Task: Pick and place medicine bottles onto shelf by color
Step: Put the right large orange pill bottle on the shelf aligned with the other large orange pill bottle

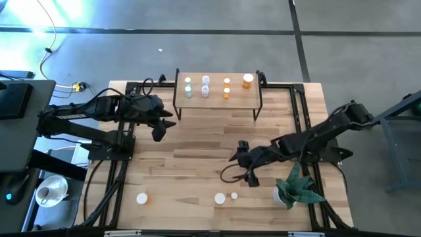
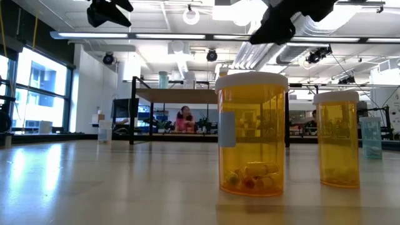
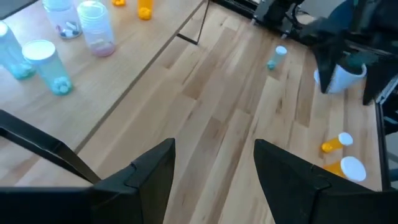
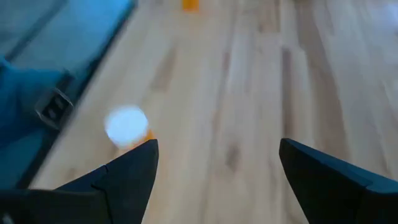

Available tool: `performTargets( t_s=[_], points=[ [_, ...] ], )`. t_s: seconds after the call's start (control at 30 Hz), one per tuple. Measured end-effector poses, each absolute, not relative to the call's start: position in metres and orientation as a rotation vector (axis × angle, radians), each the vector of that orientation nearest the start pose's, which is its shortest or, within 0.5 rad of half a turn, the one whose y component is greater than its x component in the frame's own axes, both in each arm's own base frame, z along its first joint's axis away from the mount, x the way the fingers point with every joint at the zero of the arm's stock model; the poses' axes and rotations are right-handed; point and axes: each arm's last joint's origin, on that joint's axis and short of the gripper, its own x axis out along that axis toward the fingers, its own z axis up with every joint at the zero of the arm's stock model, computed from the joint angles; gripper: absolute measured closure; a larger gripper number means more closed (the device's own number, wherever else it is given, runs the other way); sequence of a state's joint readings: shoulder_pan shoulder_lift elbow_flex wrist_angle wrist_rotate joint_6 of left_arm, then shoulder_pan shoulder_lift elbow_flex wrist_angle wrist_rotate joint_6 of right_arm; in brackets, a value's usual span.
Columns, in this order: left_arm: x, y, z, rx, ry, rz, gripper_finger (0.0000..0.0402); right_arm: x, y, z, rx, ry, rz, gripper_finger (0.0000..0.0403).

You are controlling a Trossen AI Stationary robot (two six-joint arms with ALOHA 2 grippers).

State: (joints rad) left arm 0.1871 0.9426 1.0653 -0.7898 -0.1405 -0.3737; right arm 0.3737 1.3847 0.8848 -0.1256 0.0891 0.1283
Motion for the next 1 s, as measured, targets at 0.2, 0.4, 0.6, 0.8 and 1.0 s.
performTargets(
  t_s=[0.2, 0.4, 0.6, 0.8, 1.0],
  points=[
    [0.172, 0.037, 0.347, -0.353, 0.609, 0.435, 0.0193, 0.286, 0.128, 0.224, -0.044, 0.593, 0.295, 0.0077],
    [0.172, 0.037, 0.346, -0.35, 0.613, 0.436, 0.0193, 0.298, 0.144, 0.213, -0.048, 0.587, 0.329, 0.0077],
    [0.172, 0.037, 0.346, -0.335, 0.616, 0.433, 0.0193, 0.318, 0.157, 0.222, -0.097, 0.649, 0.382, 0.0077],
    [0.172, 0.037, 0.346, -0.324, 0.619, 0.43, 0.0193, 0.328, 0.165, 0.214, -0.092, 0.699, 0.451, 0.0077],
    [0.172, 0.037, 0.346, -0.32, 0.62, 0.428, 0.0193, 0.331, 0.175, 0.2, -0.099, 0.718, 0.488, 0.0077]
  ],
)
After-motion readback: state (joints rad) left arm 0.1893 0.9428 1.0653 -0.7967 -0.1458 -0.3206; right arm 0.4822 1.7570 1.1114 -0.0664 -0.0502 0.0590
